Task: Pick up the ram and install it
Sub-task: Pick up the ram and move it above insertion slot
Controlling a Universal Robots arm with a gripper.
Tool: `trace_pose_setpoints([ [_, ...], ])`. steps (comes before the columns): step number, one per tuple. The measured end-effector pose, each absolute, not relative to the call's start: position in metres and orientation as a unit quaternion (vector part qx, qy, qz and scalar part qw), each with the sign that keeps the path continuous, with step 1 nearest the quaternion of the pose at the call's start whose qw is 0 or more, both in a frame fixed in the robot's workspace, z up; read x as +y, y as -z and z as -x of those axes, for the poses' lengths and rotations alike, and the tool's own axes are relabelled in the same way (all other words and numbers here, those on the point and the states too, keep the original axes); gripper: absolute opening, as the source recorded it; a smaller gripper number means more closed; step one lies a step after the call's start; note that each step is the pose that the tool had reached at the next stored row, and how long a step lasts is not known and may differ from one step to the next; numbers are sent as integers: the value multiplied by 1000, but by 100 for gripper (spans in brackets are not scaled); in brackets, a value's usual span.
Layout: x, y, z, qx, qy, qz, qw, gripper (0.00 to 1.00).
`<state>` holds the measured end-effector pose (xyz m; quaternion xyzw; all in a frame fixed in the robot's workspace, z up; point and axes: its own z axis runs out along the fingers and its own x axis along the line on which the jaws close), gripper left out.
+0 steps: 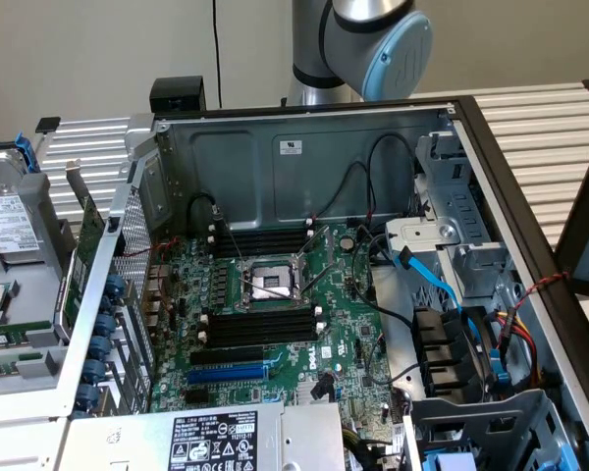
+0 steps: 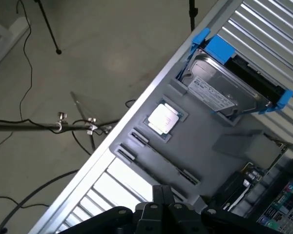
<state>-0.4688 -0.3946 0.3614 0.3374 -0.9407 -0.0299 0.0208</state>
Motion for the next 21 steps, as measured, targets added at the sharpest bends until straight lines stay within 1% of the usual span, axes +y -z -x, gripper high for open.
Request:
trace_pose_setpoints([
  [15,-395,-360,469,-886,27,-462,25,11],
  [18,-395,-360,469,-874,24,-486,22,11],
  [21,-395,-359,469,-862,19,-506,16,11],
])
